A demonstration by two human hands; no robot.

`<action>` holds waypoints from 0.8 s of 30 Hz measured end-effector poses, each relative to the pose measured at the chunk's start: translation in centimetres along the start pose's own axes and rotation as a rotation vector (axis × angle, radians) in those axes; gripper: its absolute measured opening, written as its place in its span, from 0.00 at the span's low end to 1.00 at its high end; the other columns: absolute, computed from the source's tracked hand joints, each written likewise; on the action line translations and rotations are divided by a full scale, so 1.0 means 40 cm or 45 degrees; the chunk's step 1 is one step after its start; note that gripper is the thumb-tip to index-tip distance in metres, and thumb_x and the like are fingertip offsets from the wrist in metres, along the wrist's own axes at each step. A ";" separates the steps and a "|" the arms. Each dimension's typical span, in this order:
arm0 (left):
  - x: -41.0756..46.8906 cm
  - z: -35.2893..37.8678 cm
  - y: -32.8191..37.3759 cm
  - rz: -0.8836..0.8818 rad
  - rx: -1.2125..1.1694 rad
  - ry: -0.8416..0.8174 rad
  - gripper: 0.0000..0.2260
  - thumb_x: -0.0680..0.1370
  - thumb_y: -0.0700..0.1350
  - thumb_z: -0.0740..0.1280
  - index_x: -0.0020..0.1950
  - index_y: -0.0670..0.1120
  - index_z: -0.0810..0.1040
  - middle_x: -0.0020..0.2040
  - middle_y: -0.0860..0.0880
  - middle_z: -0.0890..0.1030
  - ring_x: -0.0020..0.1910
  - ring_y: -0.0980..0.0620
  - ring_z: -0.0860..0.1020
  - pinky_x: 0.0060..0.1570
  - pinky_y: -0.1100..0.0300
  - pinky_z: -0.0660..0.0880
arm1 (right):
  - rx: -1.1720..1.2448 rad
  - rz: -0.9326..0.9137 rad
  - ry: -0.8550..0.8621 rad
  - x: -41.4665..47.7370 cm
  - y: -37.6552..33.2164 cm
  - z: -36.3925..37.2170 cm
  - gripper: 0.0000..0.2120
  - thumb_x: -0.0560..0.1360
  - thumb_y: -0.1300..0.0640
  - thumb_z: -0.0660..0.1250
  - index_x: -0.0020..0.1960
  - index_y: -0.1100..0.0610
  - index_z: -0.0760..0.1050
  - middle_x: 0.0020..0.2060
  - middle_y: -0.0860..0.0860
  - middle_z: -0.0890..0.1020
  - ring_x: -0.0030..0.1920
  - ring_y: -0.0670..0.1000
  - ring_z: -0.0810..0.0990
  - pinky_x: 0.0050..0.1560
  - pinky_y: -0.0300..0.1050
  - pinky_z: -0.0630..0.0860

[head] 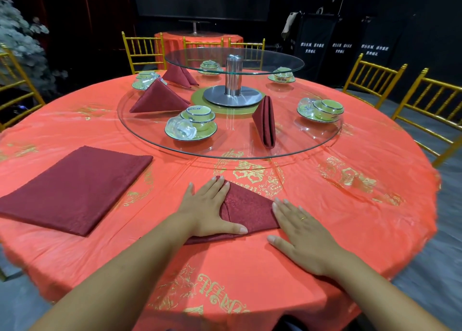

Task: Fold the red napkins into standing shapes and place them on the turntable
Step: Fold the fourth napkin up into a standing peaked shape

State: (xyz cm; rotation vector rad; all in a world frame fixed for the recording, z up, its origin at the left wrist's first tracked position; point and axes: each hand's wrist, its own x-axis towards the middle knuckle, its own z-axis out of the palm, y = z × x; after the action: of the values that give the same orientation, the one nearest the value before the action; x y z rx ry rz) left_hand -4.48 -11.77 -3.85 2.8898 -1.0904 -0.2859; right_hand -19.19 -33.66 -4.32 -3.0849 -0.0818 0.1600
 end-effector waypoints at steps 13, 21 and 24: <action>0.002 0.010 -0.001 -0.001 0.007 0.050 0.60 0.53 0.85 0.43 0.77 0.53 0.38 0.77 0.55 0.36 0.75 0.58 0.34 0.72 0.37 0.38 | 0.382 0.096 0.285 0.129 -0.121 -0.046 0.32 0.79 0.39 0.51 0.77 0.56 0.54 0.77 0.52 0.55 0.77 0.49 0.49 0.75 0.45 0.45; 0.002 0.014 -0.002 0.009 0.010 0.083 0.60 0.54 0.85 0.43 0.78 0.52 0.39 0.78 0.54 0.38 0.75 0.58 0.35 0.72 0.37 0.38 | 0.347 0.152 0.037 0.202 -0.163 -0.035 0.39 0.77 0.36 0.52 0.78 0.56 0.45 0.78 0.51 0.46 0.77 0.48 0.41 0.75 0.48 0.39; -0.002 0.003 -0.002 0.046 -0.022 0.063 0.61 0.54 0.85 0.47 0.78 0.52 0.38 0.78 0.53 0.36 0.75 0.57 0.34 0.71 0.37 0.36 | 0.327 0.153 0.036 0.201 -0.163 -0.031 0.38 0.77 0.36 0.51 0.78 0.56 0.44 0.78 0.51 0.44 0.77 0.48 0.40 0.75 0.48 0.38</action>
State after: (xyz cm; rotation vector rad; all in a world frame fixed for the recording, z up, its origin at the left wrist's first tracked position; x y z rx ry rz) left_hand -4.50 -11.64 -3.95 2.8422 -1.1255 -0.2204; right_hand -11.38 -26.77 -3.54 -2.8346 0.1162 0.1206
